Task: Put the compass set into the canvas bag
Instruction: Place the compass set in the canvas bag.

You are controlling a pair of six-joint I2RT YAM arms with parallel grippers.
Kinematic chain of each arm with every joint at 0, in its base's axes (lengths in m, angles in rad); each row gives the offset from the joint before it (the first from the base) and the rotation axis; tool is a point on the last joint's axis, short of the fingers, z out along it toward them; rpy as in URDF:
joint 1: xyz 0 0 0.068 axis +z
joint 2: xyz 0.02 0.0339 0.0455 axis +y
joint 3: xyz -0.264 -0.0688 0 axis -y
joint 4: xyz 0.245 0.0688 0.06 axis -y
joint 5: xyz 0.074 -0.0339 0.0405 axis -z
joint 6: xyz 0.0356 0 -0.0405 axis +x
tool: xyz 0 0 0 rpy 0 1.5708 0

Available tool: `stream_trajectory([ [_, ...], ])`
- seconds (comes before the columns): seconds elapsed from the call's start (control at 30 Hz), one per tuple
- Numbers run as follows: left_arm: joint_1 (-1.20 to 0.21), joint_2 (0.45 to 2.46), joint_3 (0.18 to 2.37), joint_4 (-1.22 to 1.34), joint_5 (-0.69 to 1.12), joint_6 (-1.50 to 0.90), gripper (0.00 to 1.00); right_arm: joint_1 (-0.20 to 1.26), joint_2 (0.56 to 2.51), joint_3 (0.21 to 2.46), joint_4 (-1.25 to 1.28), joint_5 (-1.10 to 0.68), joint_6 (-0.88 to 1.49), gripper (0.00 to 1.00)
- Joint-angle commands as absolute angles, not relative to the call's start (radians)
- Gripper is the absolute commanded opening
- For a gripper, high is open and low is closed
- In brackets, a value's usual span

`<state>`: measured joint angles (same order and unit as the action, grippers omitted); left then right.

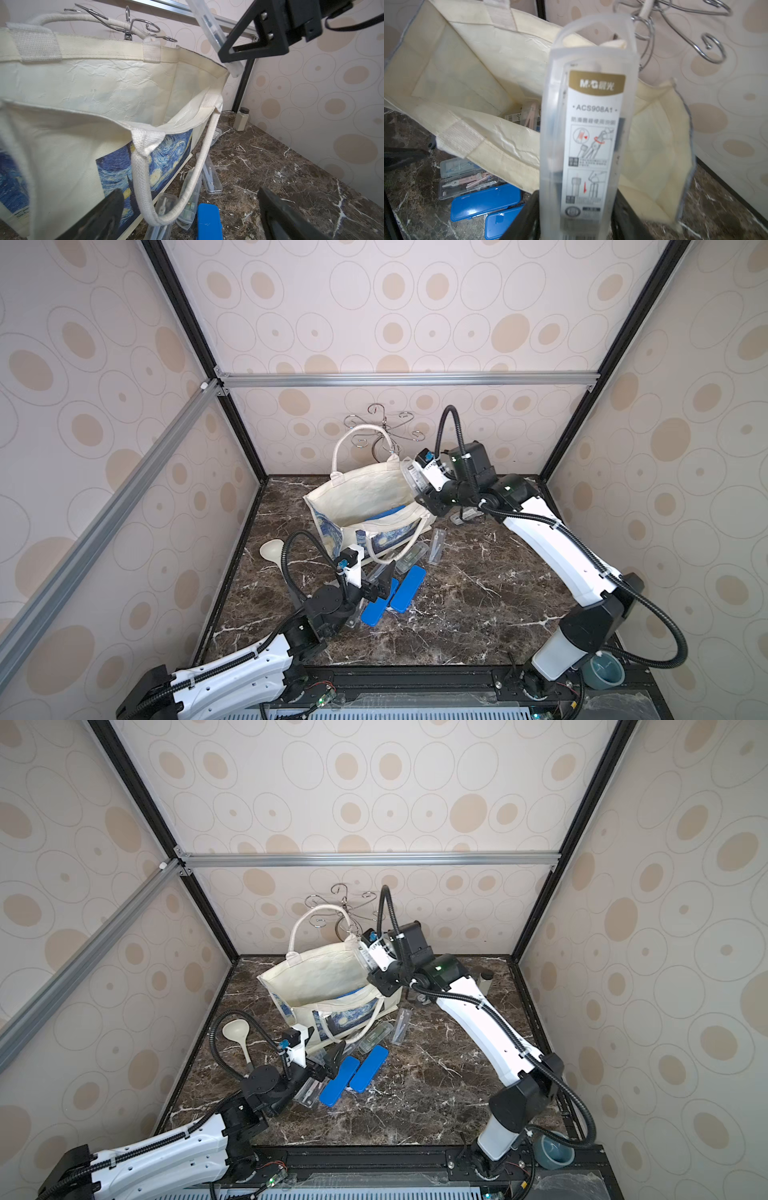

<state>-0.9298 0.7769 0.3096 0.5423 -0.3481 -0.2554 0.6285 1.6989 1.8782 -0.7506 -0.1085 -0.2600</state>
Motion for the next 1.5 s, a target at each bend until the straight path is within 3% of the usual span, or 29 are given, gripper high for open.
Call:
stream_trajectory([
  [0.0, -0.922, 0.742, 0.297, 0.559, -0.368, -0.277, 1.00, 0.668, 1.812, 1.971, -0.790, -0.166, -0.397, 0.51],
  [0.27, -0.922, 0.697, 0.300, 0.505, -0.370, -0.304, 1.00, 0.681, 2.056, 2.148, -0.850, -0.234, -0.491, 0.51],
  [0.87, -0.922, 0.785, 0.351, 0.502, -0.372, -0.300, 1.00, 0.681, 2.200, 2.128, -0.819, -0.105, -0.430, 0.57],
  [1.2, -0.920, 0.814, 0.395, 0.412, -0.392, -0.312, 1.00, 0.680, 2.152, 2.137, -0.745, -0.089, -0.385, 0.59],
  [1.47, -0.919, 0.886, 0.434, 0.386, -0.356, -0.314, 1.00, 0.678, 1.964, 2.021, -0.635, -0.069, -0.330, 0.65],
])
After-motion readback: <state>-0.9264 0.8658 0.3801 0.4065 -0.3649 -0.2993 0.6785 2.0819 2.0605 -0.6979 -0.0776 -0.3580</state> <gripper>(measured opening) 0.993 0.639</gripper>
